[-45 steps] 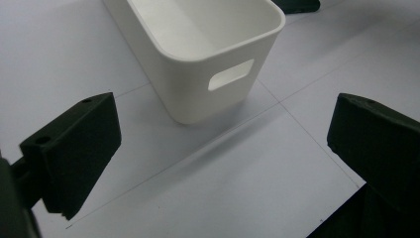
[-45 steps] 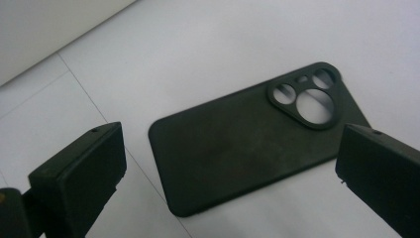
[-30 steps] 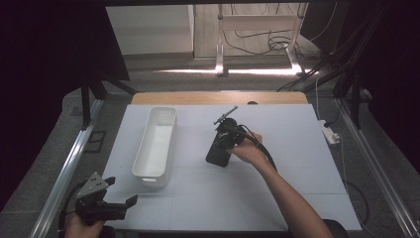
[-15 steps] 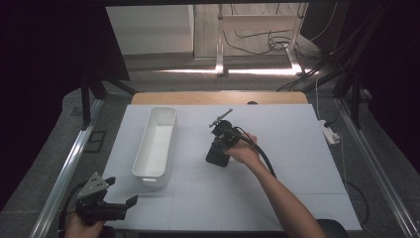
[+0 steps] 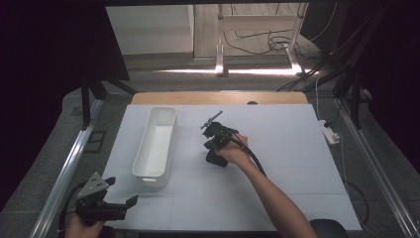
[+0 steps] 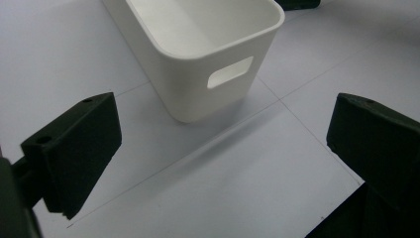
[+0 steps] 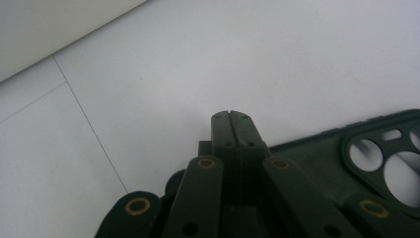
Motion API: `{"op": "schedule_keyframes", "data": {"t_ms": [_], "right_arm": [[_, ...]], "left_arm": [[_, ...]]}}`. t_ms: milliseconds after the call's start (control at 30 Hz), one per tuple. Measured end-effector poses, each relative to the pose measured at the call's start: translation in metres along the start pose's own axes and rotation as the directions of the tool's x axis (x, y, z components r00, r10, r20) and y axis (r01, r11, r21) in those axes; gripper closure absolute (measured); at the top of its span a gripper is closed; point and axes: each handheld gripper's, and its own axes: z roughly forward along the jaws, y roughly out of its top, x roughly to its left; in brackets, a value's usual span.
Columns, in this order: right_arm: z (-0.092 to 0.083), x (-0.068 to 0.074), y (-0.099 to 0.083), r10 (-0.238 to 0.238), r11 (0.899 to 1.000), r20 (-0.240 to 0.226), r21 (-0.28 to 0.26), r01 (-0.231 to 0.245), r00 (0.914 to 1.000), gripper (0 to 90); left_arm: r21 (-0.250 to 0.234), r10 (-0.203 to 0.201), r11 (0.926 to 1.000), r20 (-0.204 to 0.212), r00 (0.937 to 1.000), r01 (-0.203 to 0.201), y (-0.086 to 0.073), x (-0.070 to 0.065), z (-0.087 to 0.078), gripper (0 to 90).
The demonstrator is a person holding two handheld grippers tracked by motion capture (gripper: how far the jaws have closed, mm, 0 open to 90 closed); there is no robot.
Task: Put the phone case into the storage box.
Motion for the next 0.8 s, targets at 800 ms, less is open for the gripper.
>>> {"op": "schedule_keyframes", "data": {"t_ms": [800], "right_arm": [[0.012, 0.005, -0.02, 0.005, 0.999, -0.026, 0.042, -0.004, 0.9996, 89.7]], "left_arm": [[0.006, 0.003, 1.0, -0.004, 1.0, -0.003, 0.0, -0.001, 0.0, 1.5]]}}
